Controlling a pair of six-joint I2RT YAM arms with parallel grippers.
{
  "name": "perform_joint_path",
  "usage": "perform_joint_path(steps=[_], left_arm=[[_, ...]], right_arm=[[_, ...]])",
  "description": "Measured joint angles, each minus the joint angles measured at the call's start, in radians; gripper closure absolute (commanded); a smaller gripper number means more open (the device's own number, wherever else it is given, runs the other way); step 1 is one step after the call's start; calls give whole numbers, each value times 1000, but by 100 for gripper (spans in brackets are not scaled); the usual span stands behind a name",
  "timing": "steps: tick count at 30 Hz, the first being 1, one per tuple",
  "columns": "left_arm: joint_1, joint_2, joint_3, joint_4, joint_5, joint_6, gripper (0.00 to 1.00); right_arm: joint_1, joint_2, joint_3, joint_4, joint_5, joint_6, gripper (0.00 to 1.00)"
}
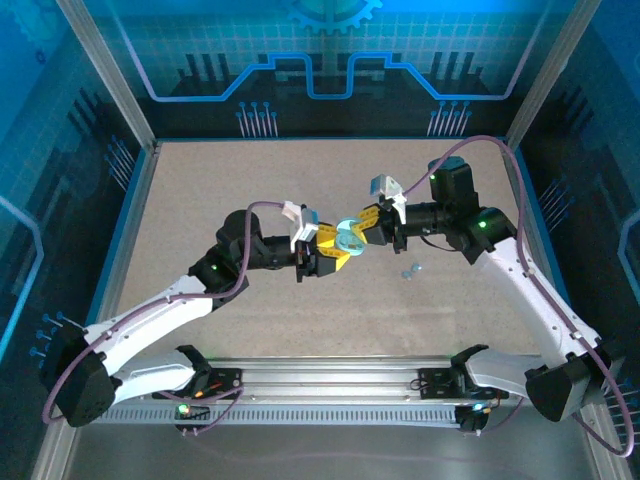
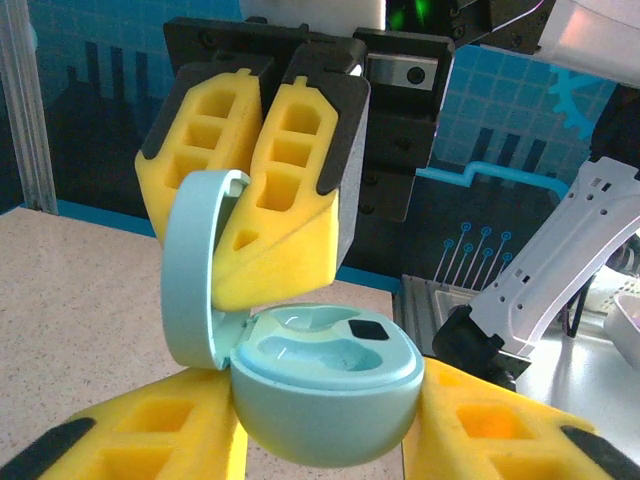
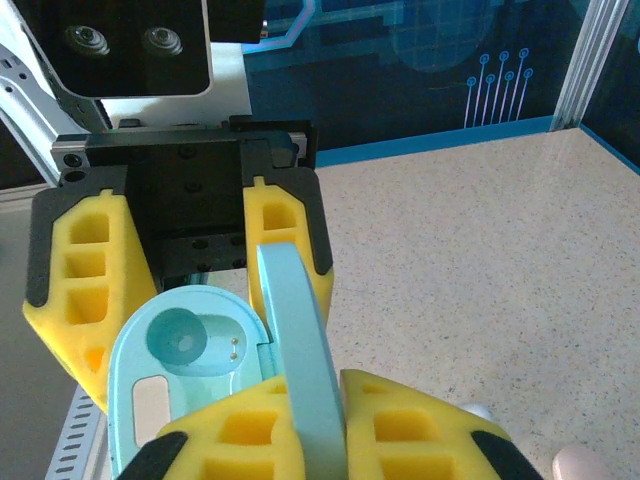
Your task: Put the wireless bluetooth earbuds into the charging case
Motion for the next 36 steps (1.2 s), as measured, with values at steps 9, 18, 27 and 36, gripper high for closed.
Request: perform_joint_path(steps=[9,18,27,36], left_arm=[[-3,31,-2,14,-14,-6,36],[-16,42,-2,42,-37,-7,36],[-23,52,-2,44,-41,-3,45],[-27,52,-2,41,-42,5,61]], right_arm=[[2,0,0,1,8,1,94],[20,0,0,1,47,1,93],[24,0,0,3,59,1,93],[24,0,0,3,74,4,84]])
